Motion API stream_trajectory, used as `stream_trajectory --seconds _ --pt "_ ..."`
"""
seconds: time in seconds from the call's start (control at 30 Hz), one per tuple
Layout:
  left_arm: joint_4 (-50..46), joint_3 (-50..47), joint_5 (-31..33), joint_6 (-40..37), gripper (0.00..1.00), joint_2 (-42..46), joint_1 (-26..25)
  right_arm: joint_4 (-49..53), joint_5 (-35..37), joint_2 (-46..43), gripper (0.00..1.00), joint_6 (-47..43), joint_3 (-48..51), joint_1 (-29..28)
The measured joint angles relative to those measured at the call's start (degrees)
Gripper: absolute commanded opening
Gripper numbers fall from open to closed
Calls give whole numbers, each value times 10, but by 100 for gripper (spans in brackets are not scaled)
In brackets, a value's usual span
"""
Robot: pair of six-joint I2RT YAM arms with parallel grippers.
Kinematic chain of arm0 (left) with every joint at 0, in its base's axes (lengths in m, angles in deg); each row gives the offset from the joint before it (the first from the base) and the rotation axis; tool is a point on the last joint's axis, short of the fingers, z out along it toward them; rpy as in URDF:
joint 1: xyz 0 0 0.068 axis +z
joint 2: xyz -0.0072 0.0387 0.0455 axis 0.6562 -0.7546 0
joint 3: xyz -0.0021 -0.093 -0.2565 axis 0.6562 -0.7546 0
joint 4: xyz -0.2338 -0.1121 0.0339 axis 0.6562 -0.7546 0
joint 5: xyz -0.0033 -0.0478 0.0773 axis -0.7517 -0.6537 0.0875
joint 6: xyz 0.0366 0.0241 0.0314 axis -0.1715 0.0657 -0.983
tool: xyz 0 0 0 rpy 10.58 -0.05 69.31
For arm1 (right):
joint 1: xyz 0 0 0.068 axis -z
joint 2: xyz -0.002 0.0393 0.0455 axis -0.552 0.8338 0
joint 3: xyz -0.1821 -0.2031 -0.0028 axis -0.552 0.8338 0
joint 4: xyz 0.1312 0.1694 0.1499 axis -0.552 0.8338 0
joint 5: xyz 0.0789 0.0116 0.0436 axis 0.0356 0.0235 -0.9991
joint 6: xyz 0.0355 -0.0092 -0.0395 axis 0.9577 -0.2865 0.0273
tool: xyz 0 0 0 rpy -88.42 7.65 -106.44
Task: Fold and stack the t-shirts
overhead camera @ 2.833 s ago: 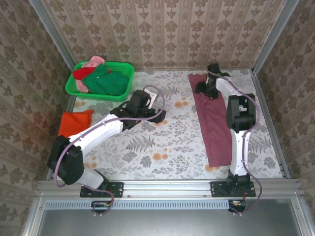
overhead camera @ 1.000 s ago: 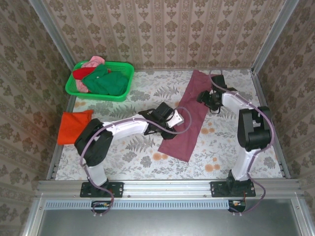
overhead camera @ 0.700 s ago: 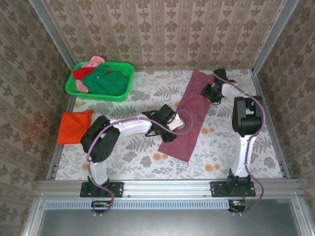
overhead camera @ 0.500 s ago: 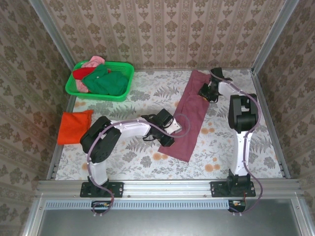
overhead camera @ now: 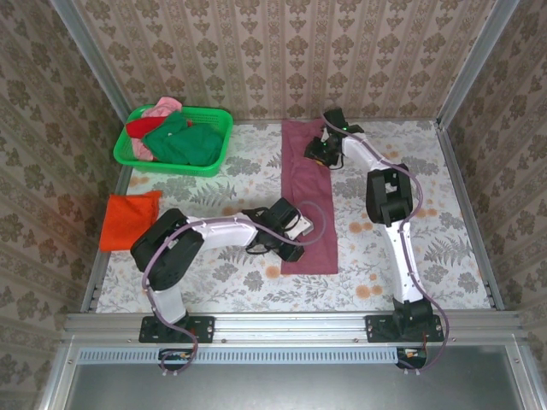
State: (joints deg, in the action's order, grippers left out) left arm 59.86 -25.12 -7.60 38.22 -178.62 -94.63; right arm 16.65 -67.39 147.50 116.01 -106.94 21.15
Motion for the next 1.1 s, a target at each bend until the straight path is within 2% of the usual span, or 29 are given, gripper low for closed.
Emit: stream_trajectory --seconds 0.2,0.27,0.33,0.37,0.4,0.57,0.6,0.73,0.83,1.03,1.1 --pt "-13 -6 28 11 30 17 -1 21 5 2 54 -5 -15 -4" --pt "-17 -6 38 14 34 28 0 19 10 -13 67 -13 4 0" --pt "-25 -6 47 20 42 47 0 7 21 -59 91 -26 70 6" --pt "-28 -6 52 25 46 60 0 -6 26 -90 98 -30 116 9" --pt "-30 -7 56 27 52 72 0 -16 31 -121 100 -32 156 11" --pt "-26 -24 81 57 93 161 2 -82 50 -319 100 -33 372 20" --pt "-24 -31 82 62 99 177 4 -90 50 -352 100 -33 403 21" --pt "-20 -74 89 96 100 239 25 -132 44 -492 100 -27 561 18" --pt "-31 -100 97 113 100 280 42 -135 38 -569 93 -12 662 5" --pt "-45 -152 88 176 100 418 92 -122 40 -708 87 71 823 -104" --pt "-53 -168 83 197 100 457 112 -112 40 -753 85 103 864 -125"
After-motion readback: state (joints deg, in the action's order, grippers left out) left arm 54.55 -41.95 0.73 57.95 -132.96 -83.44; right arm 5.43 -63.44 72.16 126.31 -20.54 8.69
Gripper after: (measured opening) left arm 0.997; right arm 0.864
